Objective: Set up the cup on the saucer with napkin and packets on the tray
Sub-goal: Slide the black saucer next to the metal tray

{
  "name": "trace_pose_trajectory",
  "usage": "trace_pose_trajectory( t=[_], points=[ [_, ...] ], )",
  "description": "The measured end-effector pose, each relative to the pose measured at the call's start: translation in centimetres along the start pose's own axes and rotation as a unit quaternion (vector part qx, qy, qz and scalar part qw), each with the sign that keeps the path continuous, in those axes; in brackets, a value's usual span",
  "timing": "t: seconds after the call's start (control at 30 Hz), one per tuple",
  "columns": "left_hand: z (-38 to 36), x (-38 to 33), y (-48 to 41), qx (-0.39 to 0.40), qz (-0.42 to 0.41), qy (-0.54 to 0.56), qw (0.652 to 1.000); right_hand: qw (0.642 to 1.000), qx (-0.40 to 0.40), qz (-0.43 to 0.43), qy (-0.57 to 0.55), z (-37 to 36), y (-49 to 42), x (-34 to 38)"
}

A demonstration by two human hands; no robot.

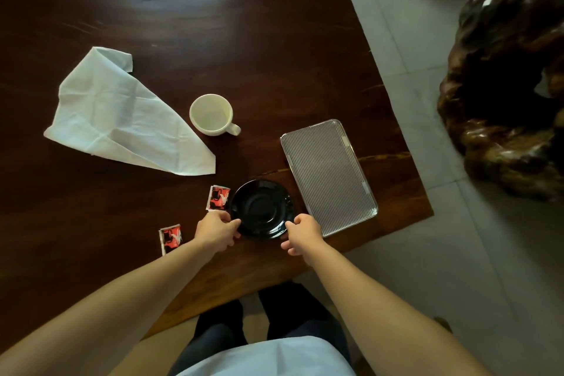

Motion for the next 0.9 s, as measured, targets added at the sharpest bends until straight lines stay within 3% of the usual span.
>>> trace_pose_trajectory(
  t=[0.9],
  points=[
    [-1.5,-0.2,-2.6,-0.031,0.010,0.017,0.999,0.997,0.022,-0.018,-0.069,1.1,-3.1,0.2]
  ],
)
Point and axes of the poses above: each hand's wrist, its own y-axis away from the middle knuckle, its own z-axis out of the back of the hand, x = y × z, the point moved 8 cm from there along -y, towards the middle knuckle, and after that the axes turned 12 degrees about x, right-handed, at the moved point
